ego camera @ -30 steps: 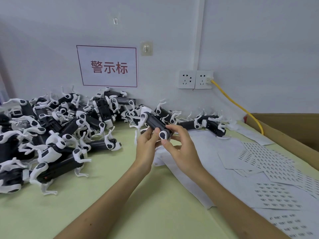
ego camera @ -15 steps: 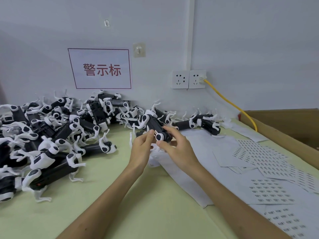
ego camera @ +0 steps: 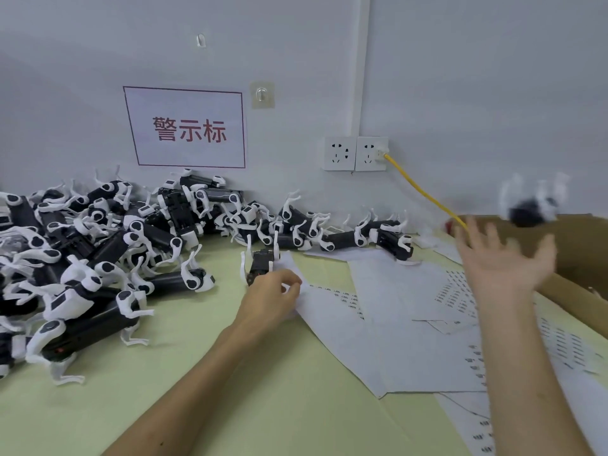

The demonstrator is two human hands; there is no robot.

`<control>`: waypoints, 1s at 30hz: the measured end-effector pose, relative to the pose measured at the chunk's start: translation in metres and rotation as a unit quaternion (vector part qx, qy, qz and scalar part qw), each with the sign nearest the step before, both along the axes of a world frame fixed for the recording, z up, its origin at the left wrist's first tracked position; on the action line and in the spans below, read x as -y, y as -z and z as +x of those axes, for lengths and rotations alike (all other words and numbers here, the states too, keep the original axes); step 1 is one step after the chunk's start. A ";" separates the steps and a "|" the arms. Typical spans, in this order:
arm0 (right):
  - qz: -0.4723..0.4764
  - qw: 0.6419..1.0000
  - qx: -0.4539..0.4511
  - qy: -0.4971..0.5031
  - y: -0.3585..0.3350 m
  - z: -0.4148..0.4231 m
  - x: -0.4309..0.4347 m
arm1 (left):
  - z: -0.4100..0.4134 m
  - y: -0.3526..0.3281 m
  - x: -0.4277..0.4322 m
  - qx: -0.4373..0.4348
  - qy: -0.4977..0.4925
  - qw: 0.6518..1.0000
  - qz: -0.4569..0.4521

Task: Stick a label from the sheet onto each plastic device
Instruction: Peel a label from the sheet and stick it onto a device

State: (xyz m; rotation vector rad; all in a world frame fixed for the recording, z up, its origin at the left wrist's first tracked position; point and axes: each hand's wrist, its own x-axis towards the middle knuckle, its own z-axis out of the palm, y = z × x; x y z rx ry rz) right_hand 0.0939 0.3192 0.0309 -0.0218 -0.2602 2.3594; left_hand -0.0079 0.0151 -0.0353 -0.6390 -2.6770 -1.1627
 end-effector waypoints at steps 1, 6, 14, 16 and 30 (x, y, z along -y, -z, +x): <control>-0.019 0.999 0.020 0.017 0.003 0.003 -0.006 | 0.000 0.000 0.000 0.001 0.004 1.000 -0.006; 0.057 0.971 0.231 0.007 0.005 -0.009 0.018 | 0.000 0.000 0.001 -0.039 -0.048 0.998 0.026; 0.287 0.914 0.285 -0.018 0.001 -0.032 0.068 | -0.019 -0.020 0.040 -0.237 -0.320 0.917 -0.022; 0.304 0.907 0.291 -0.024 0.003 -0.034 0.072 | -0.029 -0.018 0.060 -0.163 -0.350 0.921 -0.057; 0.424 0.852 0.304 -0.053 0.006 -0.037 0.092 | -0.045 -0.011 0.078 -0.179 -0.296 0.922 0.174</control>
